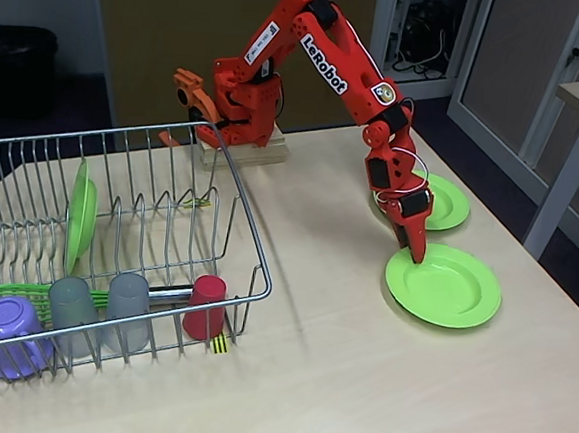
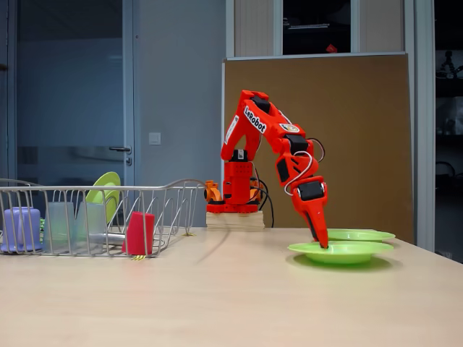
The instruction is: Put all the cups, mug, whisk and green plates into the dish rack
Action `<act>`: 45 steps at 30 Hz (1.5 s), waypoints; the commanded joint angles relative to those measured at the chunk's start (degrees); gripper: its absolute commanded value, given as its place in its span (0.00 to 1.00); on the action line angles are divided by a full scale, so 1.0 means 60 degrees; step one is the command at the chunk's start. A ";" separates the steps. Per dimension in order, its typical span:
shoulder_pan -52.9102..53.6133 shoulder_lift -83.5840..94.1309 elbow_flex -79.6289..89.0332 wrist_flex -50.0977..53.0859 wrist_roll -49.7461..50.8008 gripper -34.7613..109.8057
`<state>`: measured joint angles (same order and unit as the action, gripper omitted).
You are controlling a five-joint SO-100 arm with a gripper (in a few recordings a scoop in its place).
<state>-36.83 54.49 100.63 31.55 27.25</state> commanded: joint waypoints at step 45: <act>0.0542 0.4102 -0.5596 0.8628 -0.3501 0.24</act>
<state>-34.19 75.76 70.75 80.77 6.68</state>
